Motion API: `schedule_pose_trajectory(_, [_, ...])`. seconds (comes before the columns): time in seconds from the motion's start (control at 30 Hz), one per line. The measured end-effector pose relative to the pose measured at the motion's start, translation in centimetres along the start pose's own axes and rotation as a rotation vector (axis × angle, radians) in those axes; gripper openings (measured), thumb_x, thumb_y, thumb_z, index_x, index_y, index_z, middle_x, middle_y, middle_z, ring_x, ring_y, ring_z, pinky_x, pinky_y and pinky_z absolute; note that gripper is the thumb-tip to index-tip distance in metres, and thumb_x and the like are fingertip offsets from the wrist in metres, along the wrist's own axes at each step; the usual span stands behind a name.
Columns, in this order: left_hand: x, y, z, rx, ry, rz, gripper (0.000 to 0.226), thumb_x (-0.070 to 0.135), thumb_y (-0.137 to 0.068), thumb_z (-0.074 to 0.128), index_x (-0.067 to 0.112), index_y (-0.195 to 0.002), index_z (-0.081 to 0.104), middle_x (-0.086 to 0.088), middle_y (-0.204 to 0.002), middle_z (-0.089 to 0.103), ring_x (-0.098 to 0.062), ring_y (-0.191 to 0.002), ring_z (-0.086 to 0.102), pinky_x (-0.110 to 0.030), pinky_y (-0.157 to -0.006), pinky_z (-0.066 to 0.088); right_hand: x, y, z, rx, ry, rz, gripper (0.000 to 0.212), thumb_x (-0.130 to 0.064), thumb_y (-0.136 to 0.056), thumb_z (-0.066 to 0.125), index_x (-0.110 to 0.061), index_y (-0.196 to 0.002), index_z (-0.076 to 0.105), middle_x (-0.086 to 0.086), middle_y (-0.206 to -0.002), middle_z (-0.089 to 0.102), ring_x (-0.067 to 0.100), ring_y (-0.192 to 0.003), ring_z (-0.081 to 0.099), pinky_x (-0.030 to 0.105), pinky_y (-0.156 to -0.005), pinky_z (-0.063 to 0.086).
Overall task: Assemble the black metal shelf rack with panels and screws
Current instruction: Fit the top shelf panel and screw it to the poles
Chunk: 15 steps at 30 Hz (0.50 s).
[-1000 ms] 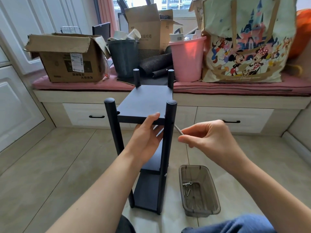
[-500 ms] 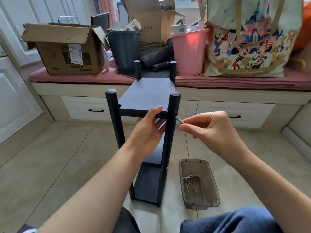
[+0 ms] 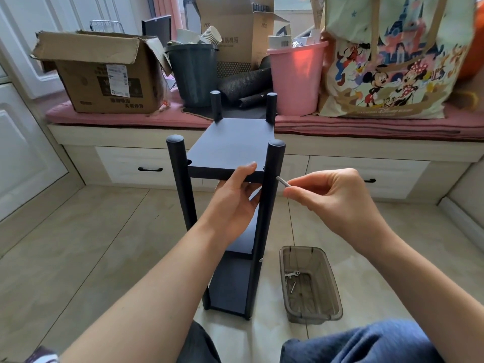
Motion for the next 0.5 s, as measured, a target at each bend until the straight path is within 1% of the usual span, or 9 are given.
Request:
schedule_pose_trajectory(0.1, [0.1, 0.1, 0.1, 0.004, -0.004, 0.001, 0.016, 0.022, -0.094, 0.062, 0.014, -0.081, 0.069, -0.009, -0.093, 0.071, -0.017, -0.091, 0.07, -0.033, -0.093, 0.052, -0.1, 0.0, 0.3, 0.003, 0.031, -0.02, 0.014, -0.018, -0.077, 0.082, -0.03, -0.078, 0.076, -0.014, -0.071, 0.074, -0.002, -0.067, 0.069, 0.008, -0.064, 0.049])
schedule_pose_trajectory(0.2, [0.2, 0.3, 0.3, 0.004, -0.018, 0.001, 0.022, 0.022, -0.095, 0.061, 0.015, -0.077, 0.072, -0.009, -0.093, 0.072, -0.017, -0.093, 0.07, -0.033, -0.094, 0.052, -0.1, -0.1, 0.6, 0.012, 0.048, -0.026, 0.009, -0.019, -0.078, 0.082, -0.026, -0.081, 0.078, -0.014, -0.072, 0.074, -0.001, -0.068, 0.069, 0.01, -0.066, 0.05])
schedule_pose_trajectory(0.33, [0.2, 0.5, 0.5, -0.006, -0.026, 0.006, 0.028, 0.023, -0.095, 0.06, 0.019, -0.071, 0.074, -0.007, -0.092, 0.073, -0.016, -0.093, 0.07, -0.031, -0.091, 0.052, 0.0, -0.3, 0.6, 0.033, 0.072, -0.036, 0.004, -0.021, -0.08, 0.08, -0.024, -0.083, 0.078, -0.014, -0.074, 0.074, -0.001, -0.07, 0.069, 0.011, -0.068, 0.052])
schedule_pose_trajectory(0.4, [0.3, 0.6, 0.5, -0.015, -0.035, 0.011, 0.03, 0.023, -0.096, 0.059, 0.02, -0.071, 0.075, -0.006, -0.092, 0.074, -0.014, -0.092, 0.071, -0.029, -0.089, 0.053, -0.1, -0.5, 0.9, 0.04, 0.108, -0.042, 0.006, -0.022, -0.081, 0.08, -0.02, -0.086, 0.08, -0.013, -0.076, 0.074, 0.001, -0.071, 0.07, 0.017, -0.071, 0.055])
schedule_pose_trajectory(0.5, [0.3, 0.6, 0.5, -0.027, -0.034, 0.017, 0.029, 0.023, -0.096, 0.059, 0.021, -0.073, 0.076, -0.007, -0.094, 0.075, -0.015, -0.094, 0.071, -0.028, -0.086, 0.054, -0.1, -0.7, 1.3, 0.046, 0.132, -0.032, 0.009, -0.023, -0.081, 0.08, -0.017, -0.088, 0.08, -0.009, -0.076, 0.075, 0.005, -0.074, 0.071, 0.029, -0.077, 0.058])
Point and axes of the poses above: each hand's wrist, its own y-axis away from the middle knuckle, its own z-axis out of the palm, x = y × z, the point moved 1 cm from there along -y, towards the middle knuckle
